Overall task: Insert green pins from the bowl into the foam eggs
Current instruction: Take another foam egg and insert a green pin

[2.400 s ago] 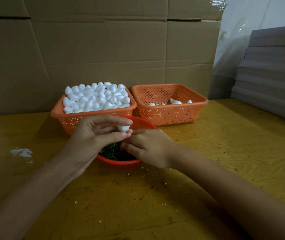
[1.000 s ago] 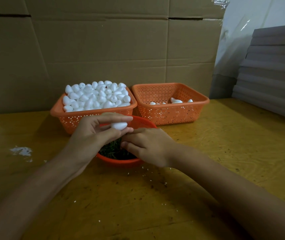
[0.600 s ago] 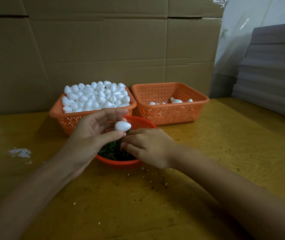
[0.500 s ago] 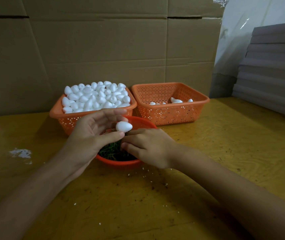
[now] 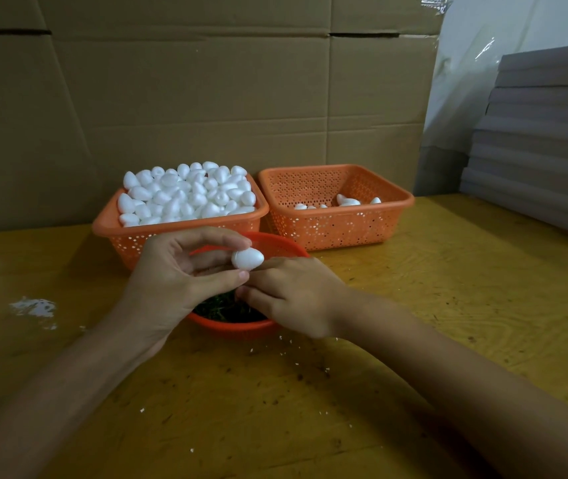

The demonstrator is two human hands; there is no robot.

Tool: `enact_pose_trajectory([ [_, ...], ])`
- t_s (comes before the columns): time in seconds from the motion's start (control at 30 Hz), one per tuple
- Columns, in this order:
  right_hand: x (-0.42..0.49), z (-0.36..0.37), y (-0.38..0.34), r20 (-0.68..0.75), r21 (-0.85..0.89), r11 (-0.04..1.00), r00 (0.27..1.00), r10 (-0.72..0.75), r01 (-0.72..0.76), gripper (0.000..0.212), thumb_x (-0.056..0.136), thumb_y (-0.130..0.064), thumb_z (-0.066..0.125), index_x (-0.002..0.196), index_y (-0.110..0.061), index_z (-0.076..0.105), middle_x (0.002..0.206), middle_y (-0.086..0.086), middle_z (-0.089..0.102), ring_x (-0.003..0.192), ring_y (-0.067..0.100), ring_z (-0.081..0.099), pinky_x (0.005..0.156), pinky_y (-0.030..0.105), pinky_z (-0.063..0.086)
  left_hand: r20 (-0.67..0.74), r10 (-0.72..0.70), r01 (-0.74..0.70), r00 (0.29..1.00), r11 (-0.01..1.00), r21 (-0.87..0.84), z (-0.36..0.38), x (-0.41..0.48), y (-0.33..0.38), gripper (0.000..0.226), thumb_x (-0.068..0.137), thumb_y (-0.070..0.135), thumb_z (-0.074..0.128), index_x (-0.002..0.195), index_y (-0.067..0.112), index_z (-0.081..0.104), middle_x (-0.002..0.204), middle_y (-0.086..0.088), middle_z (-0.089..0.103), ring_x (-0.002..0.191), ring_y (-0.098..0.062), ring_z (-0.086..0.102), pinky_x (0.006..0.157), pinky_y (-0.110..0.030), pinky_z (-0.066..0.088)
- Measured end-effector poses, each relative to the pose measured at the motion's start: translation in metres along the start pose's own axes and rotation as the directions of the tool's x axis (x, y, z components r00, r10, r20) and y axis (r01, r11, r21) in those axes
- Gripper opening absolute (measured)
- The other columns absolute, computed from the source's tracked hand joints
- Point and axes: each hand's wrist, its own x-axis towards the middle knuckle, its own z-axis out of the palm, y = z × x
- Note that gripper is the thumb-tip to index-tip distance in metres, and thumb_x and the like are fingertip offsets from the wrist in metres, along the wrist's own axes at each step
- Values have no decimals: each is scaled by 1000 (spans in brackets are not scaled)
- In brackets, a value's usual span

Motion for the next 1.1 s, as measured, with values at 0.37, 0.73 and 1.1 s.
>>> enact_pose_trajectory([
  [0.37, 1, 1, 2, -1, 40, 999, 1000, -17, 17, 34, 110, -35, 40, 123, -16, 65, 117, 2, 67, 106, 21, 59, 72, 31, 25, 13, -33, 33, 999, 999, -11, -2, 0, -2, 39, 66, 1, 89, 98, 19, 75, 111, -11, 76, 111, -32, 75, 87, -34, 63],
  [0.73, 3, 3, 4, -2, 14, 1000, 1000, -18, 18, 36, 110, -39, 37, 123, -24, 67, 123, -3, 67, 115, 18, 58, 71, 30, 25, 29, -48, 50, 998, 997, -54, -2, 1, 0, 39, 78, 10, 89, 113, 23, 78, 120, -10, 77, 117, -26, 74, 100, -27, 56],
  [1.1, 3, 2, 4, 8, -11, 1000, 1000, -23, 23, 39, 110, -40, 36, 122, -21, 68, 123, -2, 67, 113, 18, 59, 73, 34, 33, 25, -24, 25, 999, 997, -72, -2, 1, -1, 35, 71, 13, 85, 105, 19, 78, 118, -8, 78, 115, -28, 74, 96, -28, 58],
])
